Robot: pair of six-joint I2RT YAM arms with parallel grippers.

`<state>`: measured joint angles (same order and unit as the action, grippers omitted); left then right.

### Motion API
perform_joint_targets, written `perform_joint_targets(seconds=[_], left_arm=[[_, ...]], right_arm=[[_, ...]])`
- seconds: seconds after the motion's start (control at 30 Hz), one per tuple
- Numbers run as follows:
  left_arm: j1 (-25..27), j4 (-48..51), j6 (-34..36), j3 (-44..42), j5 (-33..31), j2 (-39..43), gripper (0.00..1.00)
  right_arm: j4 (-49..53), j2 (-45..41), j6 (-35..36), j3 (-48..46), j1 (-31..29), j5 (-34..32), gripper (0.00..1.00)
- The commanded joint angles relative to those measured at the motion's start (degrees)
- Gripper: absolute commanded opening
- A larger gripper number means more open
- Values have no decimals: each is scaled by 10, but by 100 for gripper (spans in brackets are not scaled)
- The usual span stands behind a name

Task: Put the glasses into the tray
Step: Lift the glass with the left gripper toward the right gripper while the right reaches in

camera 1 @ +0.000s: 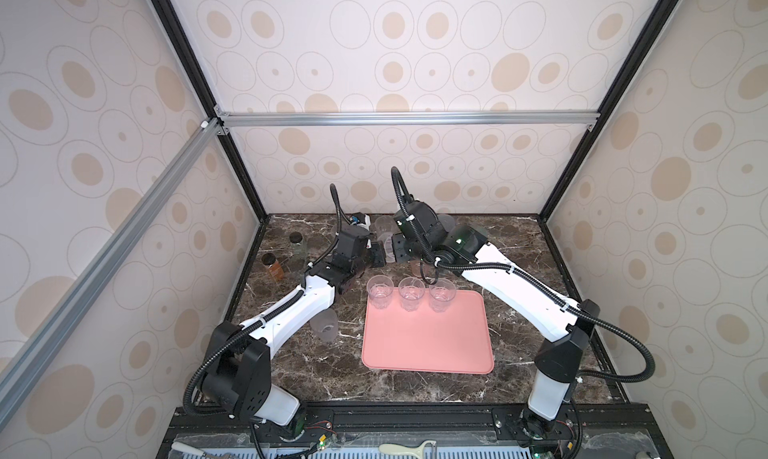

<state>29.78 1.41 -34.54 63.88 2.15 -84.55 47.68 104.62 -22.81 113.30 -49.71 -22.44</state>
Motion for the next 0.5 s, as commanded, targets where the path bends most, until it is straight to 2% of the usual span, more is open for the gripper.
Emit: perform_joint_targets(seconds=[0.0,0.47], left_arm=[[20,-35,-29,5,-1,26,0],[50,-37,-58,11,9,31,0]], right_arm=[[44,26,27,28,3,-42,39],[86,72,71,44,3,-160,19]])
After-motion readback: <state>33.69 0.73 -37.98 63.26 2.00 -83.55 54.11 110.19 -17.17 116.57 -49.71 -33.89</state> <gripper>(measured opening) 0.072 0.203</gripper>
